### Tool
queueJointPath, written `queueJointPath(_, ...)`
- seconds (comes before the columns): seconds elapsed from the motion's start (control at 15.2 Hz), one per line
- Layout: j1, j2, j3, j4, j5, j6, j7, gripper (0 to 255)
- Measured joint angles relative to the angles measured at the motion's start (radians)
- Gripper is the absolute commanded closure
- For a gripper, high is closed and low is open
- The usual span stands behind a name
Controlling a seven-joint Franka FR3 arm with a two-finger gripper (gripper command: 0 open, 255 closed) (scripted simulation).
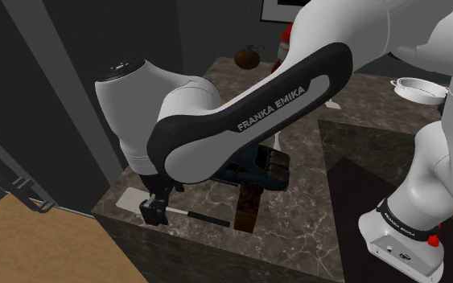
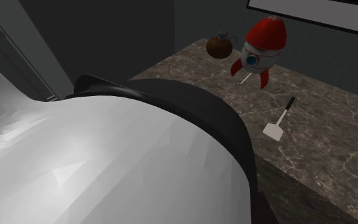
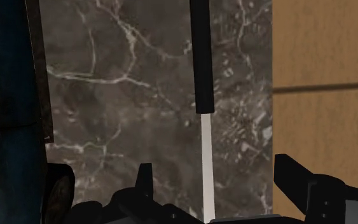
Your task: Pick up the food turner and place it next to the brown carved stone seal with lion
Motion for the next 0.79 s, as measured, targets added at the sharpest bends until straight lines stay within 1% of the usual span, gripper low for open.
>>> queueJointPath(0.13,-0.001,-0.006,0.001,0.007,0.002,-0.012,-0.001,0)
queueJointPath(0.33,-0.002,-0.03,0.004,0.06,0.01,-0.087,-0.007,0)
queueJointPath(0.4,-0.002,-0.035,0.005,0.068,0.011,-0.1,-0.007,0)
queueJointPath(0.79,-0.001,-0.033,0.005,0.081,0.011,-0.113,-0.008,0)
